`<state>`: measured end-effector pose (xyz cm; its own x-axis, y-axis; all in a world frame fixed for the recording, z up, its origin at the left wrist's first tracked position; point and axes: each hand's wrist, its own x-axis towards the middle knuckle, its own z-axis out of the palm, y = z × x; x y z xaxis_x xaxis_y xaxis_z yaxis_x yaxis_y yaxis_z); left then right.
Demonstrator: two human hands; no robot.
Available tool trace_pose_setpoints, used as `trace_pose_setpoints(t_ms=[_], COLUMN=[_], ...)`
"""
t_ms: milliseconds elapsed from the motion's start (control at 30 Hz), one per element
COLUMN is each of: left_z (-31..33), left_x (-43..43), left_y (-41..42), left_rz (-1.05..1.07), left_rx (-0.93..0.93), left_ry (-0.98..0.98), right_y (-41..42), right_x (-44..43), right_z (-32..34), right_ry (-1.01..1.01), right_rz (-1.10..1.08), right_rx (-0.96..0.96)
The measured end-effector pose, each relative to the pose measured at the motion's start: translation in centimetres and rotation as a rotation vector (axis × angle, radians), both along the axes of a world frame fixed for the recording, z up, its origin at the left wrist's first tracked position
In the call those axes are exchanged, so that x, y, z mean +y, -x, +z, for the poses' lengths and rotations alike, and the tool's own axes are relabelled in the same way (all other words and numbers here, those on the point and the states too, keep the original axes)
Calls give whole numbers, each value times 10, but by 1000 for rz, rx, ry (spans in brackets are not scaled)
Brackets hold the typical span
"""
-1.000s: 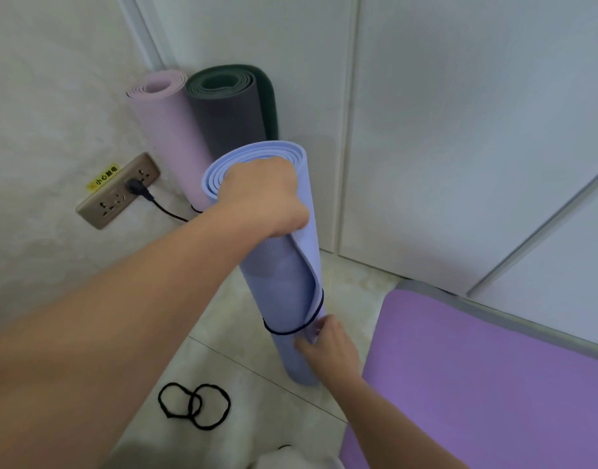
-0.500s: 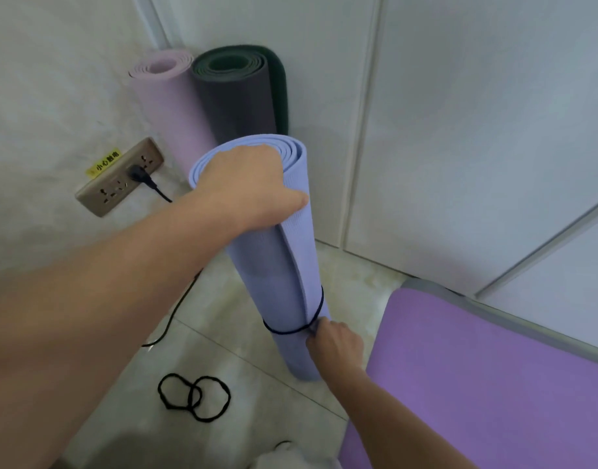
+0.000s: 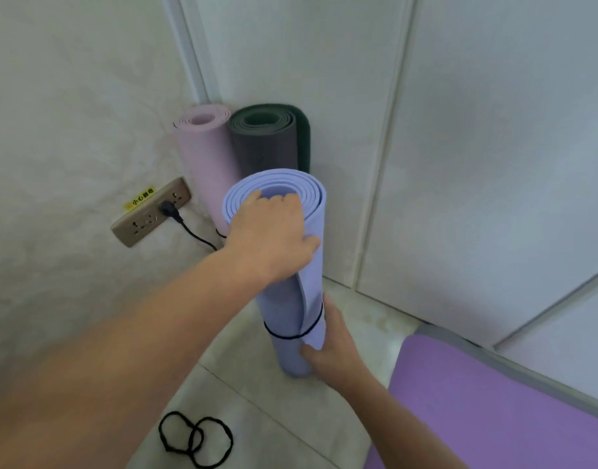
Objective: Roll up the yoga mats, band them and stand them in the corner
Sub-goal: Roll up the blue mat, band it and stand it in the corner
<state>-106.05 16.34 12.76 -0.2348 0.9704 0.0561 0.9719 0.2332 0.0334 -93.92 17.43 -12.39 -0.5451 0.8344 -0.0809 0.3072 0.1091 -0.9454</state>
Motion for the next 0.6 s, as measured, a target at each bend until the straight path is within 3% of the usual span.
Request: trace_pose_setpoints(t_ms=[100,233,333,433,500,600], left_z=[0,0,-1,1,3,4], left_x=[7,9,5,1,-1,-2], left_y=[10,14,13,14,14,11], left_rz=[1,27,9,-5,1,-8], left_rx=[-129,-259,-239,-230,-225,-61], left_ry=[-97,-120,-61,-73,-96,-88], right_y=[16,21,13,-2,-10,-14], right_x=[18,26,29,31,34,34], right_z=[19,22,22,42,59,83], right_ry=[-10,62,126,142,175,145], right_rz=[18,-31,-1,125,97,60], right_rx=[45,-73,-141,-115,-59,47])
